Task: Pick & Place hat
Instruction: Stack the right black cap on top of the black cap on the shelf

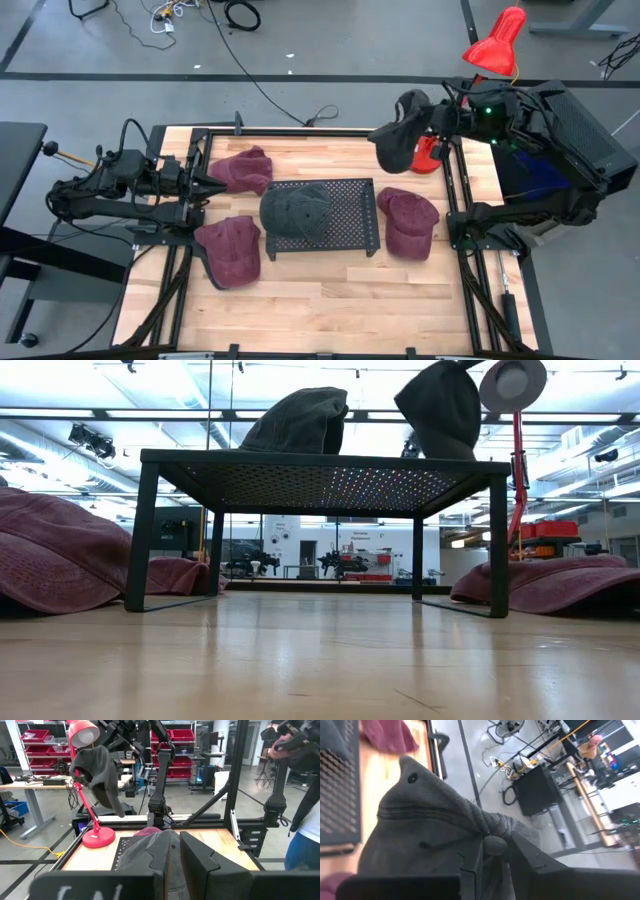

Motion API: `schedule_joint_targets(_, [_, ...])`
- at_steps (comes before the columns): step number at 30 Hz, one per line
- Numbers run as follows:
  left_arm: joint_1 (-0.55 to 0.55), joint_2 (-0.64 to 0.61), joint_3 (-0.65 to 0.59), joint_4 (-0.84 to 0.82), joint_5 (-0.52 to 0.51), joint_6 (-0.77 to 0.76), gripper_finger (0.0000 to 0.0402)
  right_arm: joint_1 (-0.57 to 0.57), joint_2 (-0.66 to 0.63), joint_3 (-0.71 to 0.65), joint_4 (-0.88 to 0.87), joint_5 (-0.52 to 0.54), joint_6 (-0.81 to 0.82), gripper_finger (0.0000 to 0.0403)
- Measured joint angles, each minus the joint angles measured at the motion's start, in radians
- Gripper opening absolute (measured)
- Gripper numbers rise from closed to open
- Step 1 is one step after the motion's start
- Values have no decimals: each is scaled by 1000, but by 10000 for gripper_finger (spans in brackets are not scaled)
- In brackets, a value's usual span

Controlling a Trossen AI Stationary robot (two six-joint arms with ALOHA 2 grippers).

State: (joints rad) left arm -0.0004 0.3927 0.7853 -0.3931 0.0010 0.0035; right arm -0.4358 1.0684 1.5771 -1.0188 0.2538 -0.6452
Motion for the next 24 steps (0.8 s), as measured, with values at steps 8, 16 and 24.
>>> schedule_joint_targets(8, [0,0,0,0,0,0,48,0,0,0,1,-110,251,66])
schedule_joint_targets(16, [0,0,0,0,0,0,48,0,0,0,2,-231,349,66])
schedule_joint_targets(24, [0,0,0,0,0,0,48,26,7,0,45,-293,399,66])
